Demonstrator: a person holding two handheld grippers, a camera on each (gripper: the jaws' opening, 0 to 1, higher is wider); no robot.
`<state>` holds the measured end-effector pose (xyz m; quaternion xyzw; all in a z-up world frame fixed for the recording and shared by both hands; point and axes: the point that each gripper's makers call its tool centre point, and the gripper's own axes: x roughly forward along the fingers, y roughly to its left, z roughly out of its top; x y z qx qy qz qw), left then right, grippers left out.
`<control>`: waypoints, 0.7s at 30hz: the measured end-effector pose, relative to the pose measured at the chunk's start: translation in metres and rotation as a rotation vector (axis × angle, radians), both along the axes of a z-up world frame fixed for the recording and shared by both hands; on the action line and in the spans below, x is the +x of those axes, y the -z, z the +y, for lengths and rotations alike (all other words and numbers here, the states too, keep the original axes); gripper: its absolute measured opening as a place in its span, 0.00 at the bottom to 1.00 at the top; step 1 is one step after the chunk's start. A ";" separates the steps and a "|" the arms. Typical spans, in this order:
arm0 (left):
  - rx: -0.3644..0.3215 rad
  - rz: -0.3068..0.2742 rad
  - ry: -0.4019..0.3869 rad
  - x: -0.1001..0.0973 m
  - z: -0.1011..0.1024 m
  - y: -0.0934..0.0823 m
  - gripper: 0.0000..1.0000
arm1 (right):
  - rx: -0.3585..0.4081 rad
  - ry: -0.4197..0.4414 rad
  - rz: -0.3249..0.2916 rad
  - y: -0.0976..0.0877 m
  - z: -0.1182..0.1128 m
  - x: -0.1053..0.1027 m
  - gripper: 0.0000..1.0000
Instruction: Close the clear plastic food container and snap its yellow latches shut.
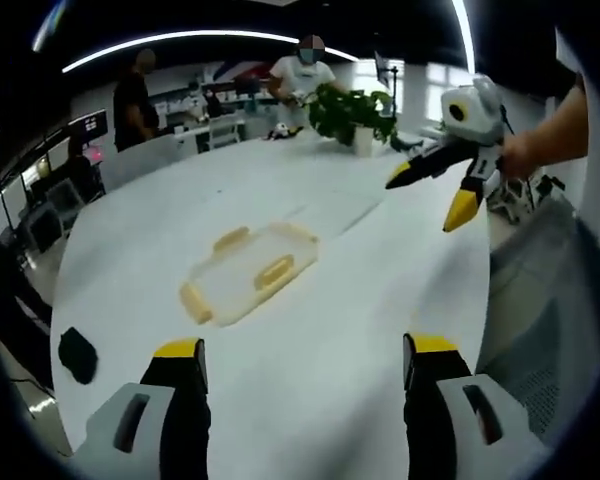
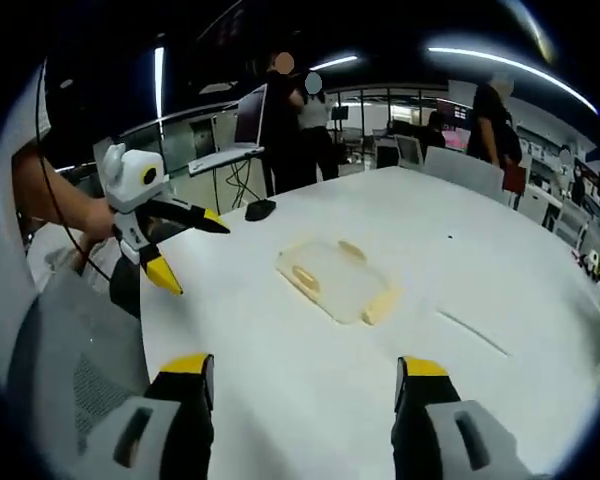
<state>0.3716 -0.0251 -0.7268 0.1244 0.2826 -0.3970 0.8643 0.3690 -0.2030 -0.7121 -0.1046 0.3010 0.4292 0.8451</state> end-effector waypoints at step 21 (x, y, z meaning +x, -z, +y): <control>0.052 -0.018 0.048 0.049 0.018 0.010 0.77 | -0.094 -0.160 -0.028 0.005 0.016 0.048 0.67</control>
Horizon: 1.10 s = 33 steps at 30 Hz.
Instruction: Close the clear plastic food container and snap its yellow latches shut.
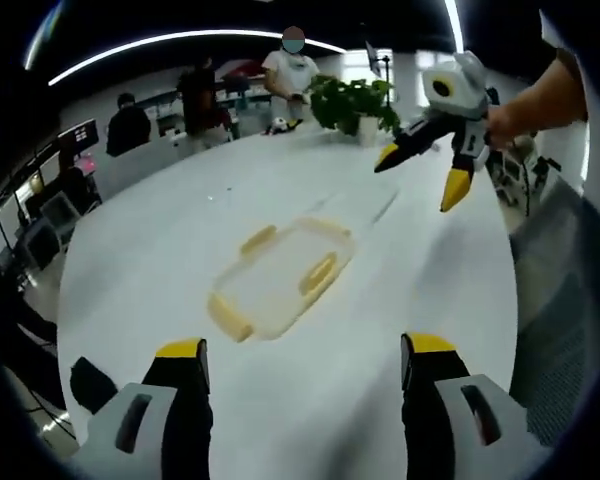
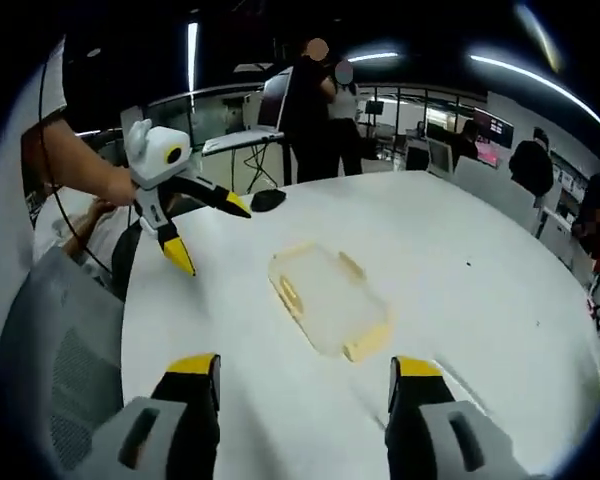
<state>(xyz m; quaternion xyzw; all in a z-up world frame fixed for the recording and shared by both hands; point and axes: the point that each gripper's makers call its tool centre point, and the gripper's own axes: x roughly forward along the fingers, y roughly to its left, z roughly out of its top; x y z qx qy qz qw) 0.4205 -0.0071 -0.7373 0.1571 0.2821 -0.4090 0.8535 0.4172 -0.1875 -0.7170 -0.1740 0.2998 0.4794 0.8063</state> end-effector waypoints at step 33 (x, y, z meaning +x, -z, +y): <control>0.215 -0.008 0.300 0.039 0.015 0.028 0.70 | -0.208 -0.296 -0.049 0.019 0.016 0.057 0.64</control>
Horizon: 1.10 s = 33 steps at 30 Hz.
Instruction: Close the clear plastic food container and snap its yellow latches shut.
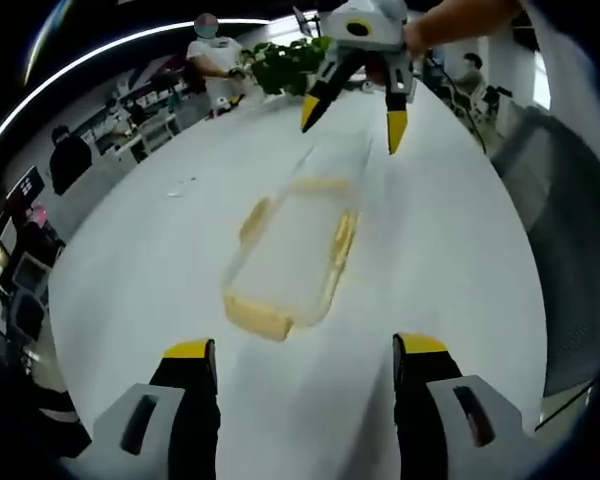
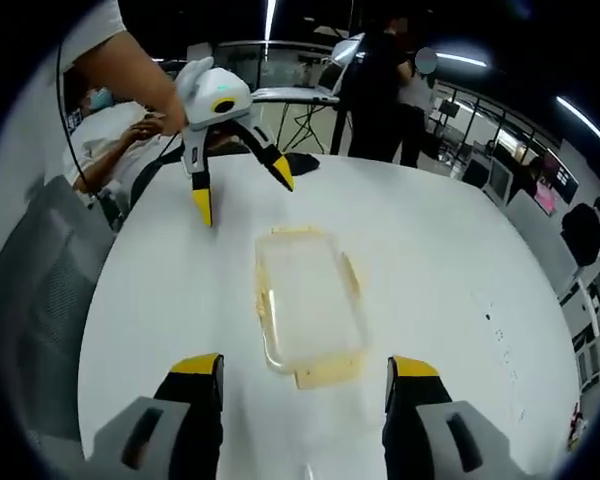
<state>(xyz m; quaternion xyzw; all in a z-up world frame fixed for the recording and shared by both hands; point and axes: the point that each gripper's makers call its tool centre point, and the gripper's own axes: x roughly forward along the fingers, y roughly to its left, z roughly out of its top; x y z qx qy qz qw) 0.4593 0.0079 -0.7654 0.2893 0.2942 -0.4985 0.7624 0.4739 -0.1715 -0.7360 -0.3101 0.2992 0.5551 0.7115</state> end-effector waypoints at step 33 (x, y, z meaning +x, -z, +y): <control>0.156 -0.044 0.213 0.040 0.006 0.016 0.62 | -0.113 -0.108 0.008 0.027 0.005 0.022 0.59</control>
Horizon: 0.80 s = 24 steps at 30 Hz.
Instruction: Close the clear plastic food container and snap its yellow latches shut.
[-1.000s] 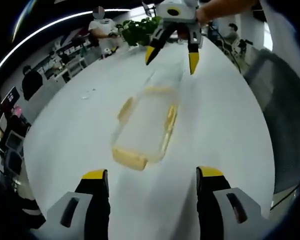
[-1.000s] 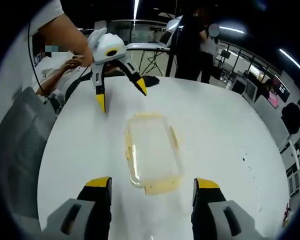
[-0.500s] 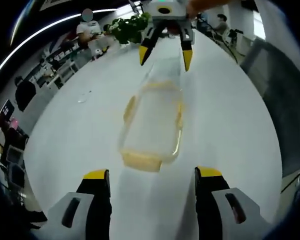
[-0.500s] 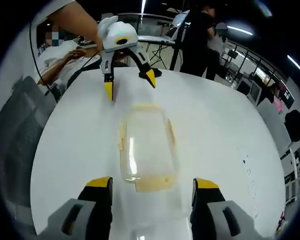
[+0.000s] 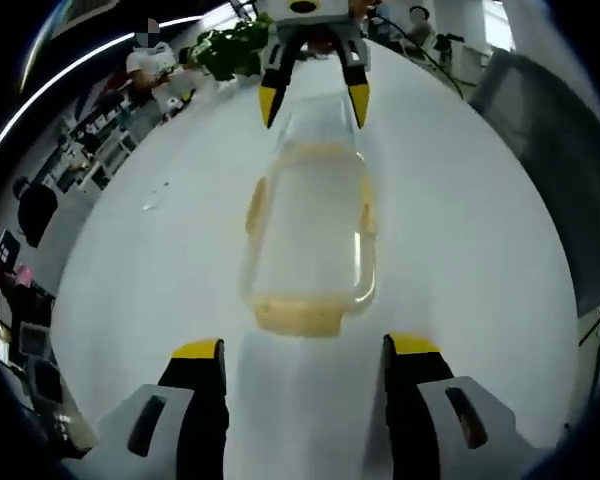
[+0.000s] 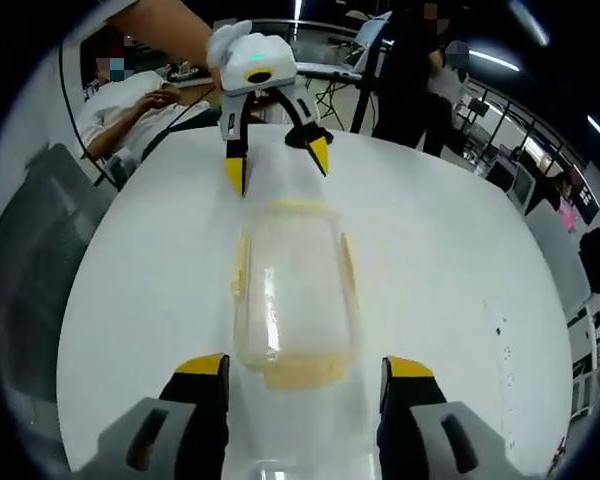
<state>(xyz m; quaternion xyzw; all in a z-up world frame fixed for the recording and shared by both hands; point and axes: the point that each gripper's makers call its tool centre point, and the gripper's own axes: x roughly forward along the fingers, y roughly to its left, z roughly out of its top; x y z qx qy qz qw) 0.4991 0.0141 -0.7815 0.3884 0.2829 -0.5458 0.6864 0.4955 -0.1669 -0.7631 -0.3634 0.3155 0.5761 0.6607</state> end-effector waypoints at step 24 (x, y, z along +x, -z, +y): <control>0.049 0.034 0.091 0.014 -0.006 0.010 0.56 | -0.132 -0.076 0.037 0.033 0.000 0.002 0.52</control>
